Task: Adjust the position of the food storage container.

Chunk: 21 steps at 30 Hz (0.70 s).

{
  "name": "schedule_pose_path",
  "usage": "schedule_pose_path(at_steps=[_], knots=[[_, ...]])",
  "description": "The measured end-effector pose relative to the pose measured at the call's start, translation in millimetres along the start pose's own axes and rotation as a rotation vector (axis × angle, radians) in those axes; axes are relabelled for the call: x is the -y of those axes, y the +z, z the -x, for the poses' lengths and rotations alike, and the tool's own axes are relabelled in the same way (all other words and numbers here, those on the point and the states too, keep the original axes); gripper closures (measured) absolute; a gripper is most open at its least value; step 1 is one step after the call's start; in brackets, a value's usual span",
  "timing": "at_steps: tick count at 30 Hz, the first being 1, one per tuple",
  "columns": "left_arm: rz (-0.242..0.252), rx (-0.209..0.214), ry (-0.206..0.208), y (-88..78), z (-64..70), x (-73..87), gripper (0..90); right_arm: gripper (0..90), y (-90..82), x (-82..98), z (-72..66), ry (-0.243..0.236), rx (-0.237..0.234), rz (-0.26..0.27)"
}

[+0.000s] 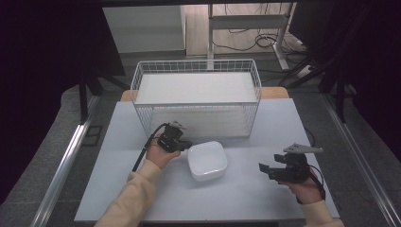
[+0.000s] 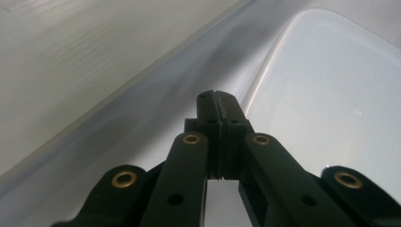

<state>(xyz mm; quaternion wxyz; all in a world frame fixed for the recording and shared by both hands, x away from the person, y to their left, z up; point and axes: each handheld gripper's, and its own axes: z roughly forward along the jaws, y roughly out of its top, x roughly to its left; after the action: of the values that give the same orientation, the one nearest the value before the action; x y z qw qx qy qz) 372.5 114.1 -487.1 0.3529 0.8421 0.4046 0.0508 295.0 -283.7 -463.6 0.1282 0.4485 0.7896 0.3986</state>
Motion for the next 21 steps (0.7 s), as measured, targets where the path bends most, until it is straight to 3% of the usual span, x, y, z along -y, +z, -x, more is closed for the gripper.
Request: schedule_pose_path(at_steps=[14,20,21], knots=[[-0.058,0.016,0.055,-5.8,11.4,4.1,89.9,22.8,-4.6,-2.9,0.2,0.008,0.004,0.010],[-0.045,0.037,0.034,-9.0,13.2,12.4,90.0,23.0,-5.7,-2.5,1.4,0.021,0.013,0.006],[-0.061,0.034,0.050,-9.9,12.6,14.3,90.0,23.0,-6.4,-2.9,1.5,0.022,0.016,0.008]])
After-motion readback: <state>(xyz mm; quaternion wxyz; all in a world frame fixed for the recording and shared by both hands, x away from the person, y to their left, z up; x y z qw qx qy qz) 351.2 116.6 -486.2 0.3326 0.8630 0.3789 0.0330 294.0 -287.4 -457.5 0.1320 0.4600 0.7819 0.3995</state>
